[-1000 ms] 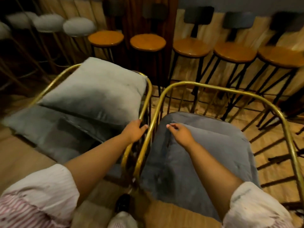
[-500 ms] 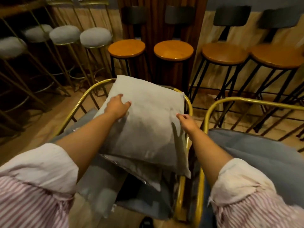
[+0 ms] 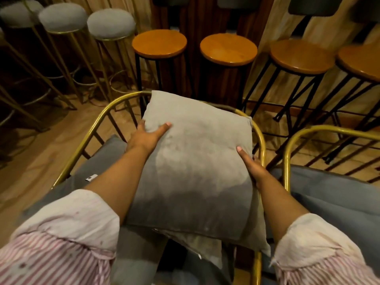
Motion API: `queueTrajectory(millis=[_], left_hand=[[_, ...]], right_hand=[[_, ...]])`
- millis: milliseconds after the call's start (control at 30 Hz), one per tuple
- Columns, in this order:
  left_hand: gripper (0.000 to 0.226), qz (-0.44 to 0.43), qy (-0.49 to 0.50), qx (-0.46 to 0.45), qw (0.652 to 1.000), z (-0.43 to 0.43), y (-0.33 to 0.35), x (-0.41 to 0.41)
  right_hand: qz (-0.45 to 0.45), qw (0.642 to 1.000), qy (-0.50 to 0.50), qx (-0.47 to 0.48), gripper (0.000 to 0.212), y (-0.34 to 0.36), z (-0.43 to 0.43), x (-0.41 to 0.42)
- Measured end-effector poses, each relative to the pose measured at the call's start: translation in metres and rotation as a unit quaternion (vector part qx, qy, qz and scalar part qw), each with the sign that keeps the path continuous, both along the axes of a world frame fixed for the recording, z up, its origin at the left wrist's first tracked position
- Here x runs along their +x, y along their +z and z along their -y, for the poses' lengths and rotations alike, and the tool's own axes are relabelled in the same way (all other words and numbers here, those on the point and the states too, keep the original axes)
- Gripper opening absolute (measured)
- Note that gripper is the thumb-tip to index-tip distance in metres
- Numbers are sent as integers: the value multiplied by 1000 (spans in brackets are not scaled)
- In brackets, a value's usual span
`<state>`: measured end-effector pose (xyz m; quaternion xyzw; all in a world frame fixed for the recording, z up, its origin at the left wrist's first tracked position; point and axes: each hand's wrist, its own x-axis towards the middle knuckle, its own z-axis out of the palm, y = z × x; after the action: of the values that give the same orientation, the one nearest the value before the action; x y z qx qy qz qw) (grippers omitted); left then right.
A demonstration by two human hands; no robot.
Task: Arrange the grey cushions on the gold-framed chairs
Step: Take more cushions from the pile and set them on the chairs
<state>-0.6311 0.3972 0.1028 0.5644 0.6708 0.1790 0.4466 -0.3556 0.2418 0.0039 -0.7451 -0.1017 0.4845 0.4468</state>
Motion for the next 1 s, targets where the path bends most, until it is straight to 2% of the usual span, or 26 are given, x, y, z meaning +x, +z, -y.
queueTrajectory(millis=[133,233,400,467,533,667,800,933,1000], left_hand=[[108,-6,-5,0,1000,7,6,1],[107,11,-2,9,1000,14,15,3],[109,57,1,29,998,44,50,18],[110,82,-5,40,996,61,64,31],[108,99,-15,55,993,87,77,49],[102,112,-39,77,990,152,94,95],[98,179,-35,90,979,225,100,153],[95,232,-52,57,970,287,96,206],[91,254,-68,34,964,311,91,232]], right_hand=[[-27,1000,8,3,106,0,3,-2],[-53,997,-5,52,113,12,10,-3],[-41,988,-58,136,103,43,38,11],[-20,986,-70,148,90,63,59,19],[-14,980,-89,175,65,81,90,33],[10,977,-107,182,89,108,166,73],[38,972,-127,192,74,131,252,126],[71,968,-131,201,99,141,328,177],[81,965,-138,206,87,149,360,195]])
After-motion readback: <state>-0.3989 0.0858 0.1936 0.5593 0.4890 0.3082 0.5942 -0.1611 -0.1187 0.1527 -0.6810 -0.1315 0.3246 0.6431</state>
